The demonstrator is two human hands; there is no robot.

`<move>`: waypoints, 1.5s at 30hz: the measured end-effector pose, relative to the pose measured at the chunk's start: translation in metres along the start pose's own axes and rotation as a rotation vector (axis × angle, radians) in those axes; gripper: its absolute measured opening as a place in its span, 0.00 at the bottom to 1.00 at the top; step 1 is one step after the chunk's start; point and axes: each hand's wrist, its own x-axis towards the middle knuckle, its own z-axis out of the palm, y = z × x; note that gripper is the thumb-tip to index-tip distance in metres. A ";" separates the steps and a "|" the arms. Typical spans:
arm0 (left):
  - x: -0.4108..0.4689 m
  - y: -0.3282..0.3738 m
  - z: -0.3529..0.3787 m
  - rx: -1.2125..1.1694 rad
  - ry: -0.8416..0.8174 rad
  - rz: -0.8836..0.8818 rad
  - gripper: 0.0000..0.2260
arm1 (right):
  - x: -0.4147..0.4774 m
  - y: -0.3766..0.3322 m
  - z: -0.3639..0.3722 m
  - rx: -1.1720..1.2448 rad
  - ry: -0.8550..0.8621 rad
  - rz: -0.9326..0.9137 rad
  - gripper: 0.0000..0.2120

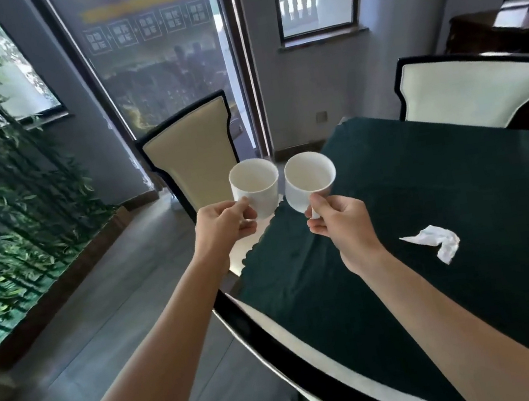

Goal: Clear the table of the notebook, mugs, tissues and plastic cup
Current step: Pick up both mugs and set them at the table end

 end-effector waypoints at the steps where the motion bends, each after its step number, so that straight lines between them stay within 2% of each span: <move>1: 0.006 -0.005 -0.001 -0.001 -0.004 -0.008 0.15 | 0.005 0.004 0.004 -0.009 -0.002 0.010 0.16; 12: 0.077 -0.063 -0.021 0.017 -0.099 -0.132 0.13 | 0.034 0.062 0.043 -0.024 0.040 0.158 0.15; 21: 0.145 -0.137 -0.043 0.008 -0.435 -0.301 0.09 | 0.050 0.133 0.080 0.012 0.228 0.409 0.12; 29: 0.147 -0.220 -0.028 0.040 -0.407 -0.347 0.09 | 0.042 0.187 0.092 -0.113 0.293 0.574 0.19; 34: 0.139 -0.245 -0.029 0.082 -0.427 -0.269 0.06 | 0.038 0.201 0.098 -0.137 0.356 0.596 0.15; 45: 0.134 -0.267 -0.031 0.031 -0.458 -0.337 0.09 | 0.037 0.212 0.116 -0.060 0.464 0.644 0.13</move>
